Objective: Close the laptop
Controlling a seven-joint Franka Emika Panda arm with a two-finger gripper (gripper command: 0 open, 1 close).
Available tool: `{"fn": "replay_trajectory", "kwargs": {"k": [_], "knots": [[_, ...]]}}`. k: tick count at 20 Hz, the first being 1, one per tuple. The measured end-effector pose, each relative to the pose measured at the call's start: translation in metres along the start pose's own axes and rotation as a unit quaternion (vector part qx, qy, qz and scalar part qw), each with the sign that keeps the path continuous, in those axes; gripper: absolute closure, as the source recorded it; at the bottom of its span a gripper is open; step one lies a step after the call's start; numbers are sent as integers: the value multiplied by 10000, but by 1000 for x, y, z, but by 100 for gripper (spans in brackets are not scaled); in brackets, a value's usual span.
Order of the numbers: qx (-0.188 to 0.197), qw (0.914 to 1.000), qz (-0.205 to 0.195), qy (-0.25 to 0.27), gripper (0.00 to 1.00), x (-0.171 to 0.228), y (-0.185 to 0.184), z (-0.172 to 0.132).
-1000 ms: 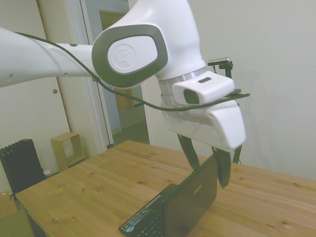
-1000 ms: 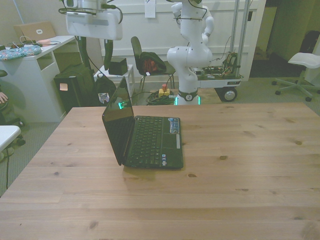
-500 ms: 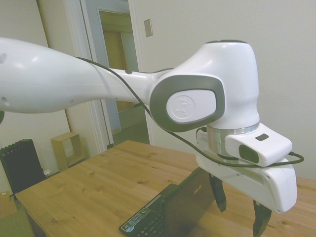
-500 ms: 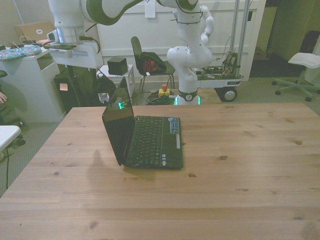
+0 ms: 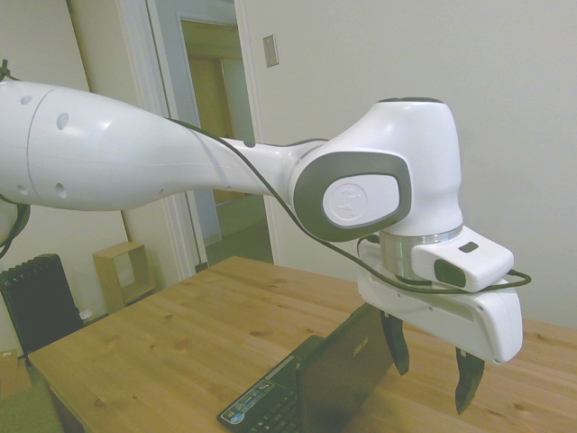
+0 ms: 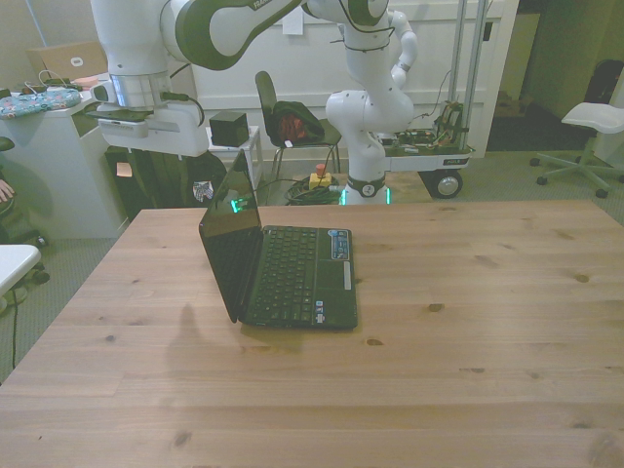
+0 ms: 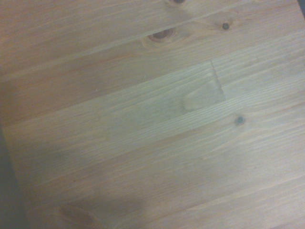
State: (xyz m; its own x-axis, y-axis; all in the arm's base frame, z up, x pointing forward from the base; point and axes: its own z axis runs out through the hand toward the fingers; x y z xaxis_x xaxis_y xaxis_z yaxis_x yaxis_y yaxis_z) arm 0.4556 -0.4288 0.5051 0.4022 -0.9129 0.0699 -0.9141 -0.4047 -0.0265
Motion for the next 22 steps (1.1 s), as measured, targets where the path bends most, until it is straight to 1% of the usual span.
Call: {"fn": "replay_trajectory", "kwargs": {"k": [7,17,22], "knots": [[14,10000,-51,-7,100,-3,-7,0],[61,9998,-167,1,100,-14,-29,-3],[111,9997,-225,3,100,-27,-50,-8]]}}
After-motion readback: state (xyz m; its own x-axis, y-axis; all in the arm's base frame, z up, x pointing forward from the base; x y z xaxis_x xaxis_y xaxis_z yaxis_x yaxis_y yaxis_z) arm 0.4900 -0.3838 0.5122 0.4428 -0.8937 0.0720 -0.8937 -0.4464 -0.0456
